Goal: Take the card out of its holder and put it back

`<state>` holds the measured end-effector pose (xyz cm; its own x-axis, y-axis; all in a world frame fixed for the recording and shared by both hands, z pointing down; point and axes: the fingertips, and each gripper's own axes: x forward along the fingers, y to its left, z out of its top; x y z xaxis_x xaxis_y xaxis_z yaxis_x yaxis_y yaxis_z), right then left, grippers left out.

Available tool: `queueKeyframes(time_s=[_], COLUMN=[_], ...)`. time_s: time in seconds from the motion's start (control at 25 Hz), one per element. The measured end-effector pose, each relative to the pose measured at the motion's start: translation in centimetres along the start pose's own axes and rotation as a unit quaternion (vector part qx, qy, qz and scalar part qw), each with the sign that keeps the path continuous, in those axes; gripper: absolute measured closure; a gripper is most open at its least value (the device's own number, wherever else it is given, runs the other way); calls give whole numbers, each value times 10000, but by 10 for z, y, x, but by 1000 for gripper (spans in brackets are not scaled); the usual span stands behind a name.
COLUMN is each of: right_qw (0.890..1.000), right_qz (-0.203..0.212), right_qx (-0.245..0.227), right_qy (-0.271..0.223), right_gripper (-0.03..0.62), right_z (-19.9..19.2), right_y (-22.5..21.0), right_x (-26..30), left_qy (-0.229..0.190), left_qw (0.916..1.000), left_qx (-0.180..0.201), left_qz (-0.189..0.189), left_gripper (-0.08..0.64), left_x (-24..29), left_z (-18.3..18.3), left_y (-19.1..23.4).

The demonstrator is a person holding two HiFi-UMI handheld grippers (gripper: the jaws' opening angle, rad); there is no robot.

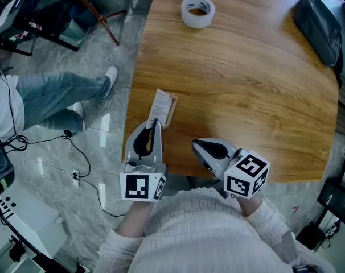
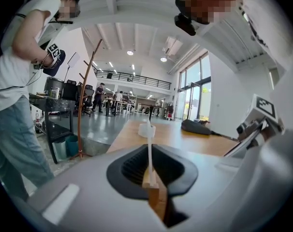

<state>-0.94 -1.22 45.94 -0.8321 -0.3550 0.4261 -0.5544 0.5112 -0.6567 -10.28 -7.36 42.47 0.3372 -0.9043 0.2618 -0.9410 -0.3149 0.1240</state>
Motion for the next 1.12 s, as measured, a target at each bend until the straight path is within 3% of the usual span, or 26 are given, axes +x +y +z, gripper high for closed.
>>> queueKeyframes(time_s=[0.36, 0.8, 1.12], right_qw=[10000, 9999, 9988], right_qz=[-19, 38, 53], right_qx=[6, -72, -385], right_qy=[-16, -84, -297], right_gripper=[598, 598, 598], right_z=[2, 7, 24], right_y=[-1, 3, 15], right_x=[-1, -2, -5], left_qy=[190, 3, -113], left_qw=[9997, 9986, 9983], left_qx=[-135, -528, -572], left_qz=[-26, 107, -50], left_gripper=[538, 488, 483], left_x=[7, 6, -8], left_z=[-7, 4, 17], left_y=[2, 10, 5])
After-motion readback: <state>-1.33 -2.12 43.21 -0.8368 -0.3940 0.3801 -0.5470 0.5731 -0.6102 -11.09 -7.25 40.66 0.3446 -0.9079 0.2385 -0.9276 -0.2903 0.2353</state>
